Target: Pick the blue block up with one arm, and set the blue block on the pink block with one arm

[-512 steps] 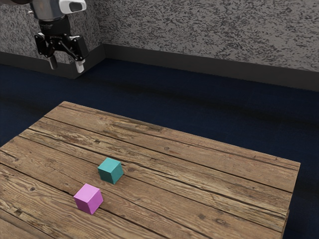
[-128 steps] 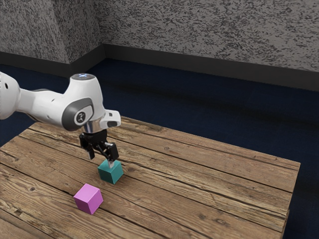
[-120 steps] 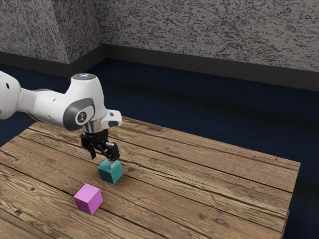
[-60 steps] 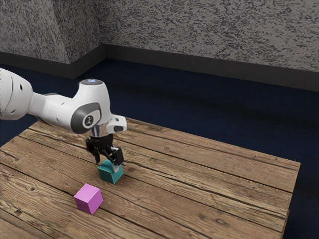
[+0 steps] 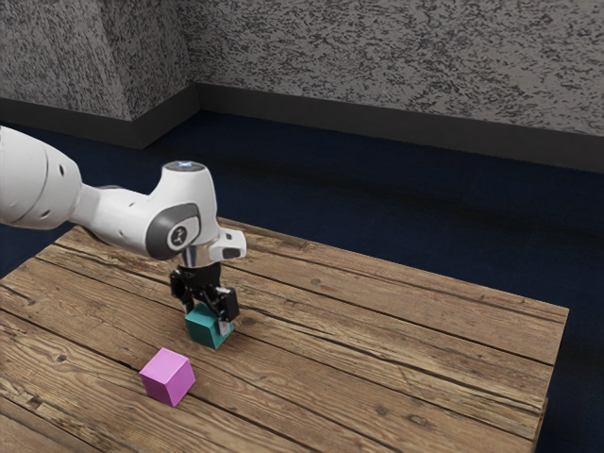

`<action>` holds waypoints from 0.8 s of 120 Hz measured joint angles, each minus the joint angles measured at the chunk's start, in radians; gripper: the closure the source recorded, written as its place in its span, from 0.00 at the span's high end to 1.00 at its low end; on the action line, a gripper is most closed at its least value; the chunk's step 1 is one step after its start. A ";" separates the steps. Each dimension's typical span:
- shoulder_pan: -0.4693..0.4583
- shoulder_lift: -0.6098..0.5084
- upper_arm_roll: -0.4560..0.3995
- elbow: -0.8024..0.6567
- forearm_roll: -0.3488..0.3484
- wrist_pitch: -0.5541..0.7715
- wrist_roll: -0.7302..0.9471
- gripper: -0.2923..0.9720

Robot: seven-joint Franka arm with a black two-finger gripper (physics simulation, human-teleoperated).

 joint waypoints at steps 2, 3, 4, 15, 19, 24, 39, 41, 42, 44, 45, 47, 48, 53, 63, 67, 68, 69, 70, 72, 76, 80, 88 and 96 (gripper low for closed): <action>-0.001 0.001 0.000 0.002 0.000 0.000 0.000 0.73; -0.001 0.002 0.000 0.003 0.000 0.000 0.000 0.73; -0.001 0.002 0.000 0.004 0.001 0.000 0.000 0.72; 0.001 0.000 0.000 0.007 0.002 0.000 0.001 0.66; 0.004 -0.003 0.000 0.007 0.002 0.000 0.001 0.64; 0.005 -0.007 0.000 0.007 0.002 -0.001 0.001 0.62; 0.005 -0.010 0.000 0.007 0.003 -0.001 0.001 0.56; 0.005 -0.010 0.000 0.007 0.003 -0.001 0.001 0.56; 0.005 -0.010 0.000 0.007 0.003 -0.001 0.001 0.56; 0.005 -0.010 0.000 0.007 0.004 -0.001 0.000 0.55; 0.005 -0.010 0.000 0.007 0.004 -0.001 0.000 0.55; 0.006 -0.011 0.000 0.007 0.004 0.000 0.000 0.55; 0.006 -0.011 0.000 0.007 0.004 0.000 0.000 0.55; 0.007 -0.018 0.000 0.004 0.005 0.000 -0.001 0.54; 0.009 -0.052 -0.001 -0.010 0.007 0.000 -0.002 0.54; 0.010 -0.069 -0.001 -0.020 0.007 0.000 -0.002 0.54; 0.011 -0.074 -0.001 -0.023 0.007 0.000 -0.002 0.54; 0.011 -0.082 -0.002 -0.028 0.007 0.000 -0.002 0.54; 0.011 -0.090 -0.002 -0.032 0.007 0.000 -0.002 0.54; 0.011 -0.107 -0.002 -0.042 0.007 -0.001 -0.002 0.53; 0.012 -0.154 -0.004 -0.069 0.007 -0.002 -0.002 0.53; 0.012 -0.191 -0.007 -0.094 0.007 -0.003 -0.002 0.53; 0.014 -0.247 -0.016 -0.138 0.007 -0.004 -0.003 0.53; 0.013 -0.293 -0.025 -0.177 0.007 -0.005 -0.004 0.53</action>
